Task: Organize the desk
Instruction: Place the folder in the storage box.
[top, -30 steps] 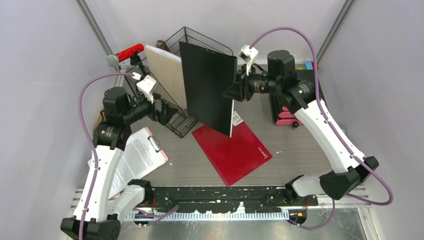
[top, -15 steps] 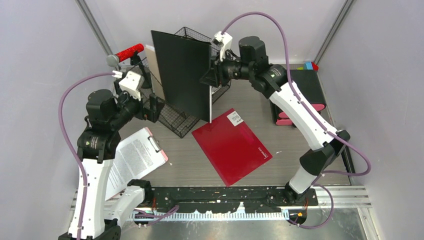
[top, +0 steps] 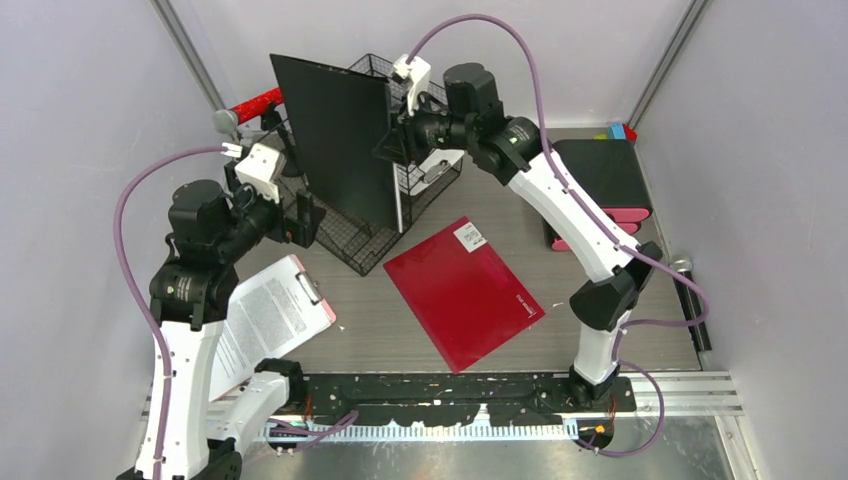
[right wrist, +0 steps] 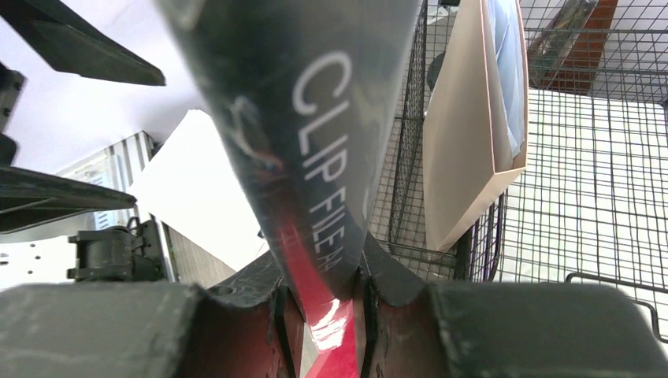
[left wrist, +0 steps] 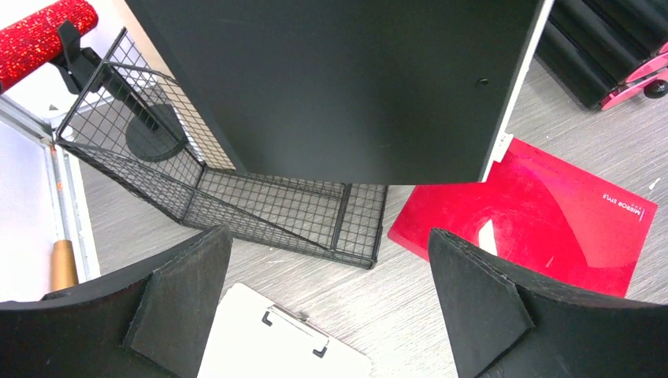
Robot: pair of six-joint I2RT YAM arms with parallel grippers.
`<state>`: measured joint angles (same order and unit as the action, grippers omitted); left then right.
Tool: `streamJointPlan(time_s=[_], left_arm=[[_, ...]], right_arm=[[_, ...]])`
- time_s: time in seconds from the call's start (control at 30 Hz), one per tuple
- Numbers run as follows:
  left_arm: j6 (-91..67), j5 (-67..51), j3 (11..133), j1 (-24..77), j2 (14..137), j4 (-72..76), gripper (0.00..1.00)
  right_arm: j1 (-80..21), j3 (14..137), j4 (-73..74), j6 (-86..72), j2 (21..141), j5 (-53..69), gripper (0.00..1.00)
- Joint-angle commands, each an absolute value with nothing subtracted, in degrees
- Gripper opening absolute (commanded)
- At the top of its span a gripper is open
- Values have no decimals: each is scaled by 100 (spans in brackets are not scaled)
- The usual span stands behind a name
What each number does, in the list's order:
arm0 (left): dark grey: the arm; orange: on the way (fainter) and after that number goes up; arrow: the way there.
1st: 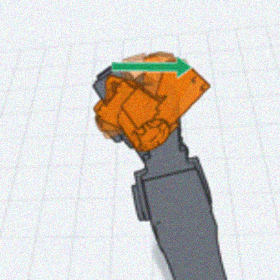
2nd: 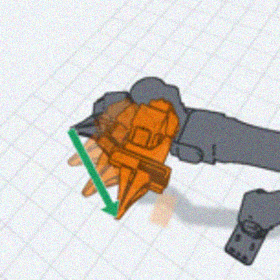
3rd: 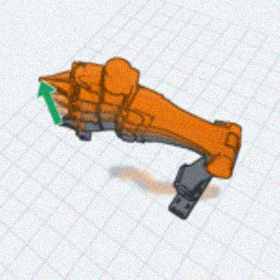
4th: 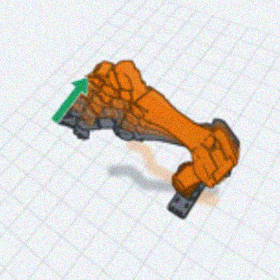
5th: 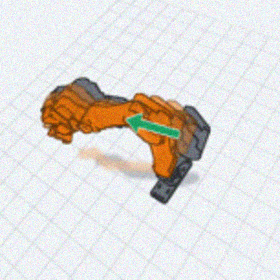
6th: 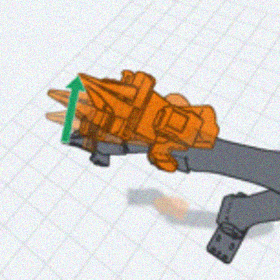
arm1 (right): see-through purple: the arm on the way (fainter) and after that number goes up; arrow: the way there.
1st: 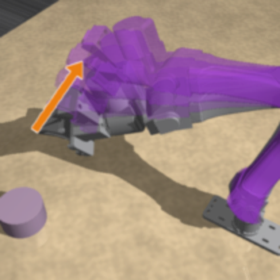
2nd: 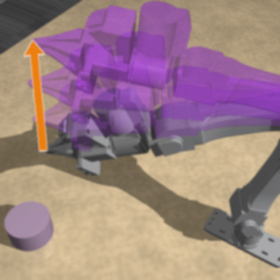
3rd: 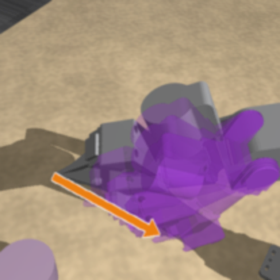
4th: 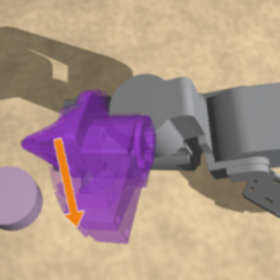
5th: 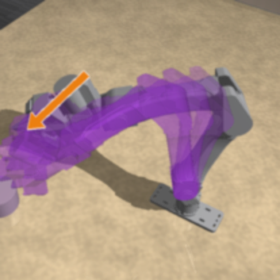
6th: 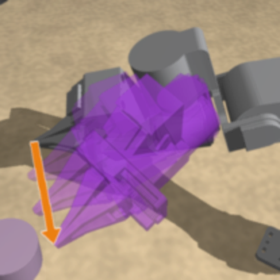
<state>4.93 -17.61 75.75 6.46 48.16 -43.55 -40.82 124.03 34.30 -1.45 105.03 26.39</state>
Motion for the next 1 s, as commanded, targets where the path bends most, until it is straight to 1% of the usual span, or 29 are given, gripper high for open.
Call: streamJointPlan(time_s=[0.0,0.33,0.97], left_arm=[[518,-1837,7529,620,4804,-4243,100],[672,-1773,7538,615,4842,-4186,100],[784,-1676,7611,615,5007,-4169,100]], right_arm=[[-4193,12794,3061,236,10702,2531,0],[-4242,12912,2803,402,11194,2418,0],[-4415,12739,1807,15,11582,2190,0]])
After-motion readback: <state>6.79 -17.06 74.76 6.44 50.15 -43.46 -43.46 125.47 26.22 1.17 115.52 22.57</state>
